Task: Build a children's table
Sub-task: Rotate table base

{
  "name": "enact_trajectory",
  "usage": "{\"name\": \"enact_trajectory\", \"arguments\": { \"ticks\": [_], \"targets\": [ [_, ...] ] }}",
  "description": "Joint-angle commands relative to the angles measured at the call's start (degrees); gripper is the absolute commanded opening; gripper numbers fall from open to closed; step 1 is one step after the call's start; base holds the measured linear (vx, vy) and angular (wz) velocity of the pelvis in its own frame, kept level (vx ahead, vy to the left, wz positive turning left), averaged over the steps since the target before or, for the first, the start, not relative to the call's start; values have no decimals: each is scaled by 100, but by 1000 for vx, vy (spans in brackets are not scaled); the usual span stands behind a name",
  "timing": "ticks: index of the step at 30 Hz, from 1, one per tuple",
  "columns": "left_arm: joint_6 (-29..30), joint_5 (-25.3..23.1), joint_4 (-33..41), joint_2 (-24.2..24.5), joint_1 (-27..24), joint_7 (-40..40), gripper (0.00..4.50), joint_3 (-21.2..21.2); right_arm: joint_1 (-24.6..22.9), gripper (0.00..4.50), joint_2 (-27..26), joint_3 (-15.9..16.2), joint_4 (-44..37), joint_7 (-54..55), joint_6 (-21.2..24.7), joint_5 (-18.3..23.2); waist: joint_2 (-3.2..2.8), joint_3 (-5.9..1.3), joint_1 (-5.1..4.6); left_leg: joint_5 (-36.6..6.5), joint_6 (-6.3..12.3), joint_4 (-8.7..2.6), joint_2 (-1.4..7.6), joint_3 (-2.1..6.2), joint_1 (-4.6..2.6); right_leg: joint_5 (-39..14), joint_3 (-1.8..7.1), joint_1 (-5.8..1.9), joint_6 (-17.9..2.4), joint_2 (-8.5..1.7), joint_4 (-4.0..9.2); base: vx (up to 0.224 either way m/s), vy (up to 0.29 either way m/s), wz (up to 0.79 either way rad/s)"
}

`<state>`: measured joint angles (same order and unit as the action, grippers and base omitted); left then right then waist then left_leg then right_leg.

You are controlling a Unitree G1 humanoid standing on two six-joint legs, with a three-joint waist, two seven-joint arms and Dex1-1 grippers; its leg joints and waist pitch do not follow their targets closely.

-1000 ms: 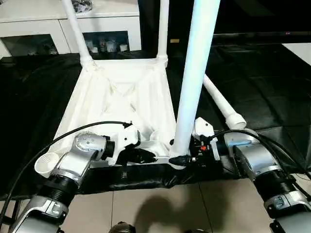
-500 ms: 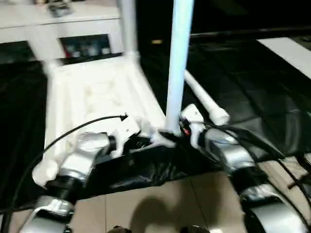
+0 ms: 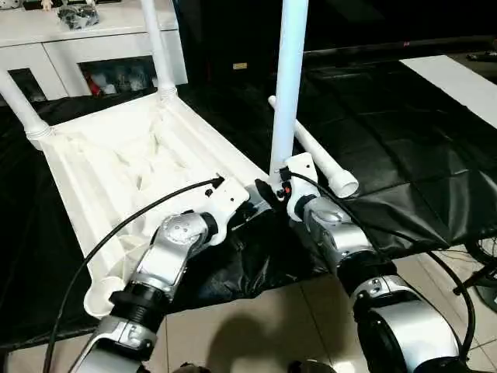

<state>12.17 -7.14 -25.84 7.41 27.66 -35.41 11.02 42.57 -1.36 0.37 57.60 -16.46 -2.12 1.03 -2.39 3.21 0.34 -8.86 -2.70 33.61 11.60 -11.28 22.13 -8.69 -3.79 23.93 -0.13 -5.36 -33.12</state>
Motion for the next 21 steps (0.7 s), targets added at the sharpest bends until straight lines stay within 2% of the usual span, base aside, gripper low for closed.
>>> {"name": "enact_trajectory", "arguments": {
  "ticks": [1, 3, 5, 6, 8, 9, 10, 11, 12, 13, 14, 16, 18, 19, 20, 21],
  "targets": [
    [-379, 202, 91, -293, 370, 129, 0, -27, -32, 389, -190, 133, -8, -36, -100, -77, 23, -405, 29, -2462, 11, -427, 98, 108, -142, -2221, 150, -209, -1033, -243, 447, 0, 0, 0],
    [-446, 200, -317, -298, 584, 297, 0, -131, -213, 389, 86, 42, -355, 63, -242, -88, -3, -417, 88, -2318, 42, -405, 94, 78, -188, -2047, 164, -182, -1050, -221, 446, 0, 0, 0],
    [-476, 163, -513, -287, 694, 412, 0, -157, -396, 389, 215, -48, -671, -49, -264, -11, -15, -416, 129, -2185, 97, -417, 93, 72, -131, -1864, 163, -237, -1009, -214, 437, 0, 0, 0],
    [-501, 149, -607, -288, 748, 459, 0, -170, -512, 389, 278, -131, -885, -100, -238, 75, -14, -434, 145, -2098, 105, -412, 97, 83, -123, -1746, 163, -257, -1025, -219, 403, 0, 0, 0],
    [-492, 143, -774, -331, 855, 551, 0, -201, -808, 389, 440, -279, -1425, -205, -168, 251, -56, -449, 162, -1924, 195, -400, 85, 76, -105, -1452, 155, -285, -1095, -213, 388, 0, 0, 0],
    [-469, 135, -832, -359, 896, 624, 0, -223, -931, 389, 494, -299, -1658, -255, -117, 302, -44, -466, 179, -1813, 234, -382, 94, 75, -113, -1328, 159, -288, -1131, -218, 371, 0, 0, 0],
    [-468, 134, -880, -383, 927, 676, 0, -242, -1064, 389, 537, -311, -1911, -289, -76, 336, -87, -471, 192, -1688, 279, -370, 95, 75, -101, -1187, 156, -291, -1194, -214, 350, 0, 0, 0],
    [-471, 134, -913, -400, 947, 711, 0, -255, -1155, 389, 565, -320, -2082, -309, -47, 359, -44, -476, 194, -1584, 347, -354, 79, 59, -88, -1069, 153, -306, -1194, -202, 359, 0, 0, 0],
    [-460, 117, -976, -420, 975, 767, 0, -265, -1267, 389, 601, -312, -2277, -316, -2, 370, -44, -476, 194, -1584, 347, -354, 79, 59, -88, -1069, 153, -306, -1194, -202, 359, 0, 0, 0],
    [-453, 104, -1019, -432, 992, 798, 0, -270, -1339, 389, 623, -303, -2400, -317, 26, 373, -71, -489, 181, -1385, 417, -343, 68, 70, -52, -879, 143, -341, -1234, -204, 335, 0, 0, 0],
    [-477, 106, -1057, -440, 1006, 816, 0, -275, -1389, 389, 636, -297, -2488, -319, 53, 382, -66, -498, 185, -1330, 436, -333, 67, 70, -47, -833, 140, -346, -1261, -214, 327, 0, 0, 0],
    [-615, 184, -1199, -490, 1056, 861, 0, -326, -1638, 389, 675, -316, -2928, -275, 240, 420, -89, -493, 180, -1282, 493, -321, 62, 64, -54, -845, 135, -338, -1300, -206, 338, 0, 0, 0],
    [-630, 288, -1181, -503, 1056, 781, 44, -362, -1755, 389, 680, -354, -3123, -225, 362, 444, -46, -479, 196, -1305, 523, -332, 63, 61, -53, -1003, 134, -347, -1274, -201, 354, 0, 0, 0],
    [-682, 365, -1104, -497, 1050, 755, 58, -407, -1880, 389, 705, -364, -3342, -206, 573, 469, -60, -476, 212, -1340, 515, -335, 66, 61, -55, -1192, 128, -335, -1254, -217, 376, 0, 0, 0],
    [-786, 407, -1009, -475, 1062, 886, 63, -509, -2022, 389, 757, -321, -3585, -182, 728, 432, -38, -463, 228, -1371, 497, -346, 81, 59, -71, -1346, 131, -329, -1228, -210, 399, 0, 0, 0],
    [-793, 410, -1002, -472, 1064, 900, 63, -519, -2030, 389, 761, -315, -3599, -186, 736, 429, -62, -450, 234, -1480, 449, -359, 93, 67, -75, -1532, 128, -312, -1181, -210, 404, 0, 0, 0]
  ]
}}
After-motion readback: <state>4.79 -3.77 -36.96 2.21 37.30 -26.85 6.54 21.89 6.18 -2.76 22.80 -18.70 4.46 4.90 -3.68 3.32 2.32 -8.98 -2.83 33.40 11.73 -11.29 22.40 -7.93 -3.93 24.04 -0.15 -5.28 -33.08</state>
